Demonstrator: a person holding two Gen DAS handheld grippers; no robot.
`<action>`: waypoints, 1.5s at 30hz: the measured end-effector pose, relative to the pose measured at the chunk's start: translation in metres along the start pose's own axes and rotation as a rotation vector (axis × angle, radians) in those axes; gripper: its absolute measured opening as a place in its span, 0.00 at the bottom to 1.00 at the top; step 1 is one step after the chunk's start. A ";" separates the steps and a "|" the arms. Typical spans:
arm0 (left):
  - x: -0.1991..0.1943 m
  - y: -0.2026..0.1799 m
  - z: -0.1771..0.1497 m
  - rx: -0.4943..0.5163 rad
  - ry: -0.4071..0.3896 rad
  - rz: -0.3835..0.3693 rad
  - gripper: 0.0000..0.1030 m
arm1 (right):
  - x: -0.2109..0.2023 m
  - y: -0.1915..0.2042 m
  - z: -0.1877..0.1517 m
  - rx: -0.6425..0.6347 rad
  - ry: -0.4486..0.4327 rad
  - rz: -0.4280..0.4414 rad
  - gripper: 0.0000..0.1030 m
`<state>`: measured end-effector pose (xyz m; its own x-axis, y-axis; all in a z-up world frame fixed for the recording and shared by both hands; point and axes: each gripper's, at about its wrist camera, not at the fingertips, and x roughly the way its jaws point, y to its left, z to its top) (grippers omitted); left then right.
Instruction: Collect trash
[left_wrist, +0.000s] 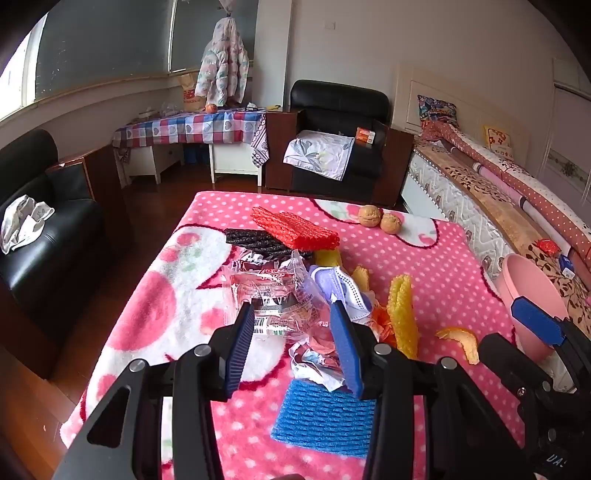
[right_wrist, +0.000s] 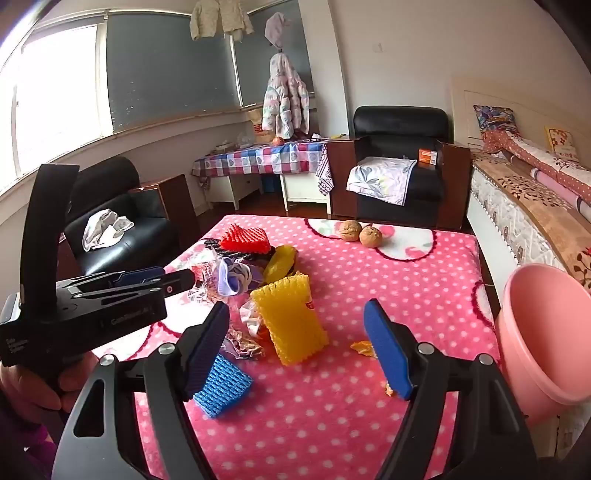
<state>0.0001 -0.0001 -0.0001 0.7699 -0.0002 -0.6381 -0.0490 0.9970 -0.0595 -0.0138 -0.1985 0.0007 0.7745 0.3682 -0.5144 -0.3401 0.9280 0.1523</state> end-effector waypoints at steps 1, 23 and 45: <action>0.000 0.000 0.000 -0.006 -0.002 -0.003 0.41 | 0.000 0.000 0.000 -0.001 -0.001 0.001 0.73; 0.003 0.007 -0.001 -0.011 0.009 0.000 0.41 | 0.001 -0.006 -0.003 0.022 0.014 -0.017 0.73; 0.003 0.007 0.000 -0.017 0.015 -0.001 0.41 | 0.002 -0.008 -0.003 0.032 0.014 -0.019 0.73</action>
<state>0.0021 0.0070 -0.0019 0.7606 -0.0029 -0.6492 -0.0585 0.9956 -0.0730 -0.0117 -0.2051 -0.0041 0.7726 0.3502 -0.5295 -0.3082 0.9361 0.1693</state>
